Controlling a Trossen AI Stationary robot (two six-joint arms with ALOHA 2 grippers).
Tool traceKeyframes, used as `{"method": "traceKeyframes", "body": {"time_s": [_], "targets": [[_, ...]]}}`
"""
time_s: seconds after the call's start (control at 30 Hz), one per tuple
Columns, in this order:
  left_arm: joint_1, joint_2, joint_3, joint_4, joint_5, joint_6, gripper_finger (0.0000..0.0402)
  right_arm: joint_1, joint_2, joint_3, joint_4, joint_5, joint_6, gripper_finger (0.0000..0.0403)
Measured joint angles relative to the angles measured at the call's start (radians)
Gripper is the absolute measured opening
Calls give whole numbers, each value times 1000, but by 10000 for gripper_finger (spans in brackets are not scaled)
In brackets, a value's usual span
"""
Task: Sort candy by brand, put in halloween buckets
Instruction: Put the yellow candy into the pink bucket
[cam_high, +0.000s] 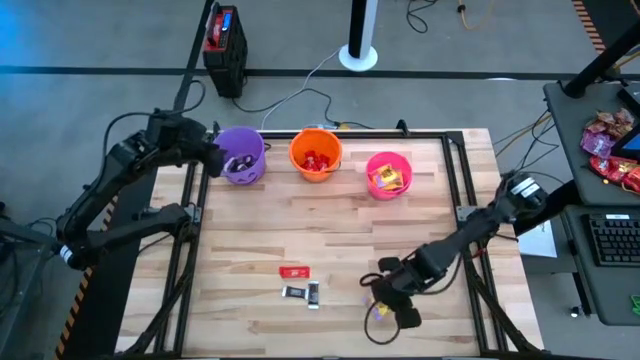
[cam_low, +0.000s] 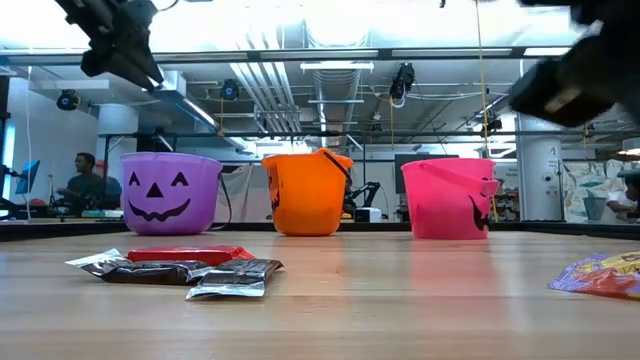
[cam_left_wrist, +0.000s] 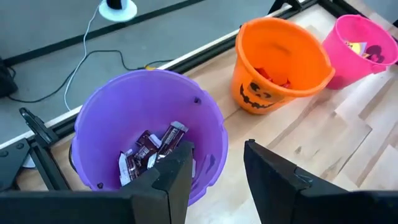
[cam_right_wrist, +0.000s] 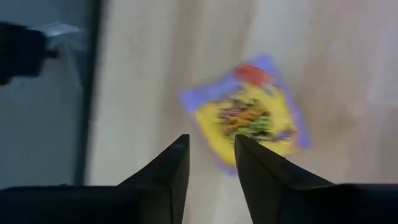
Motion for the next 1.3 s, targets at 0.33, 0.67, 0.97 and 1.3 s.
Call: {"method": "traceKeyframes", "body": {"time_s": [0.33,0.67,0.97,1.3], "targets": [[0,11,0,4,-2,-5,129,-2,174,8,0,108,-68,186],[0,12,-1,6,-2,-15,129,-4,253,9,0,90,-8,91],[0,13,-2,21,-2,-15,129,-38,201,6,-6,85,8,14],[0,13,-20,26,-2,-15,129,-253,-49,141,-215,385,71,12]]}}
